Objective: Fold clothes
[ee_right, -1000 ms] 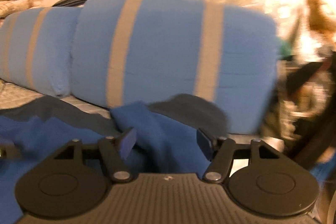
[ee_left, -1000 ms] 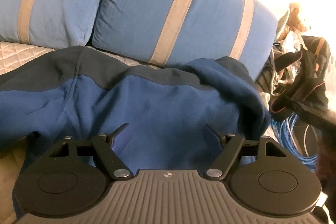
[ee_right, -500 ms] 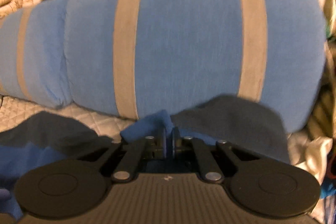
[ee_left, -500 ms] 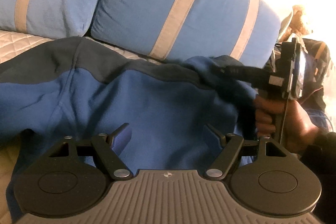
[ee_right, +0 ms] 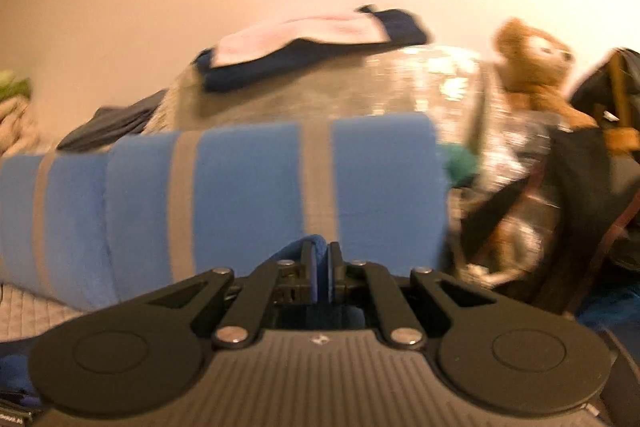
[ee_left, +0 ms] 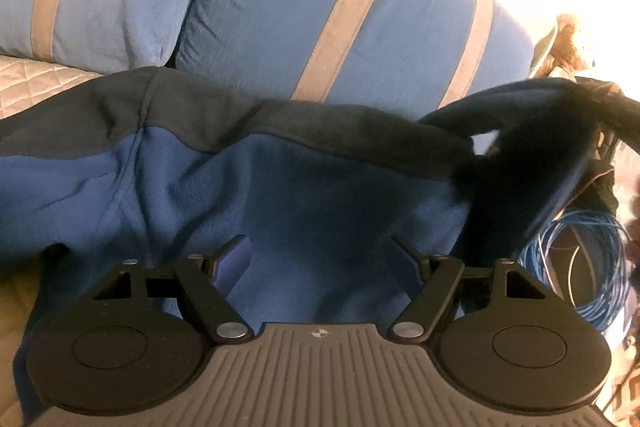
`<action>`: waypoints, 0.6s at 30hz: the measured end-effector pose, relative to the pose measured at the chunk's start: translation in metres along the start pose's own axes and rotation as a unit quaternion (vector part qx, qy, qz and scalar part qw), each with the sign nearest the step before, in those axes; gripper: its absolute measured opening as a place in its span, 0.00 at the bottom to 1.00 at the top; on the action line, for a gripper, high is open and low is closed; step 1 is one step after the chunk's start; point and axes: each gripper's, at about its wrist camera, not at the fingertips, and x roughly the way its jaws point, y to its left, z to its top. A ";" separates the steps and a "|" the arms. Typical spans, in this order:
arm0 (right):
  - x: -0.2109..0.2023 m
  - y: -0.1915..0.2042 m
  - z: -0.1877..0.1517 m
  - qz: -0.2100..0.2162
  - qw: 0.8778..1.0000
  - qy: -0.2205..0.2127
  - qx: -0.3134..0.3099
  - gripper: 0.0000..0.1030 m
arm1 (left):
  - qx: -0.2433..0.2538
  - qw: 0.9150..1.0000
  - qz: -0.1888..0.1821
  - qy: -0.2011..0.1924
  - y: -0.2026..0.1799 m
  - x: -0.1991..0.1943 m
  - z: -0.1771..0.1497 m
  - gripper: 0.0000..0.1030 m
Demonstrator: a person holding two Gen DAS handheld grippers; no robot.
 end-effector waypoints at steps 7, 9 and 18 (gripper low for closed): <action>-0.028 -0.051 -0.052 -0.054 0.995 0.081 0.005 0.05 | 0.001 1.000 -0.001 0.000 -0.001 -0.001 0.001 0.72; -0.029 -0.056 -0.074 -0.058 0.991 0.121 -0.011 0.06 | 0.001 1.000 -0.001 0.001 -0.001 0.000 0.001 0.72; -0.031 -0.017 -0.116 -0.083 0.977 0.138 -0.140 0.72 | -0.004 1.000 0.011 0.009 0.001 0.004 0.000 0.72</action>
